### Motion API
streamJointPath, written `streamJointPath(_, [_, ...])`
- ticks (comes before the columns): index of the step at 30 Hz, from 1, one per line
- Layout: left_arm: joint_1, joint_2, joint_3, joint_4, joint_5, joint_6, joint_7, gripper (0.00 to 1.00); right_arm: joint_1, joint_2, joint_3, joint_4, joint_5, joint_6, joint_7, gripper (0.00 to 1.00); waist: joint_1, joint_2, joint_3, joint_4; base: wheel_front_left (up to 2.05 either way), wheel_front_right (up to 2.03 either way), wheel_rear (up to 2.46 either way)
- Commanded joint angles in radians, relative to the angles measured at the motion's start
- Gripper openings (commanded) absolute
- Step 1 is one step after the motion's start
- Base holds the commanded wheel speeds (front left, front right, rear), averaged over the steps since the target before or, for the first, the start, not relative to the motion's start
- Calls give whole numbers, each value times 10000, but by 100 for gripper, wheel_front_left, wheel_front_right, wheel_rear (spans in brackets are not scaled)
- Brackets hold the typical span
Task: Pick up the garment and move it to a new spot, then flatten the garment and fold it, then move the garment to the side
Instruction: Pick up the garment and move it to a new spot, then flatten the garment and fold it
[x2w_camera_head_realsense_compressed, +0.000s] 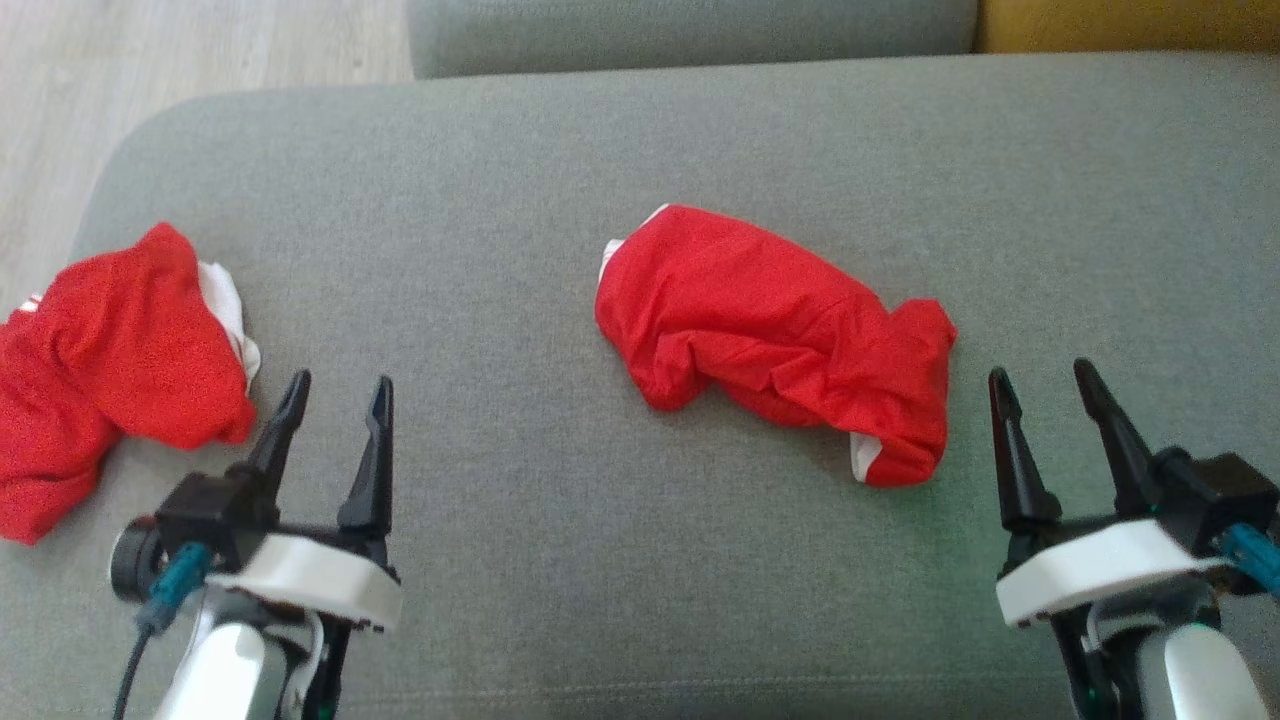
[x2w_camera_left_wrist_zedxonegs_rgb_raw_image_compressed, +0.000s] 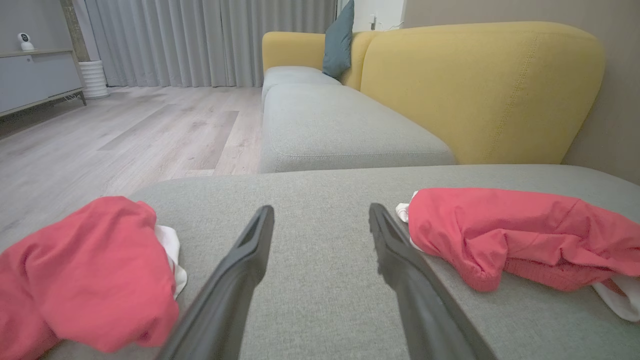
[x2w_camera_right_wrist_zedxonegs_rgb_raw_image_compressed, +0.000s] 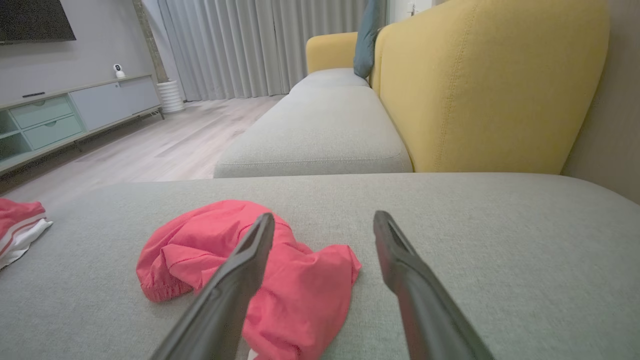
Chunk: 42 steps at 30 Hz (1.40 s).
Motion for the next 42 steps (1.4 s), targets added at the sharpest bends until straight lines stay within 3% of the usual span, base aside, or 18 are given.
streamJointPath(1, [-193, 258, 369, -361, 70, 68, -120, 100, -87, -47, 192, -414, 6, 42, 69, 100, 1, -1, -149, -37, 0, 0, 0])
streamJointPath(35, [-40, 418, 186, -774, -38, 413, 111, 100, 45, -47, 214, -663, 226, 42, 184, 100, 1, -1, 31, 32, 0, 0, 0])
streamJointPath(42, [-1161, -76, -675, -730, -26, -140, 574, 100, -194, -47, 222, -782, 200, 42, 168, 100, 1, -1, 715, -13, 0, 0, 0])
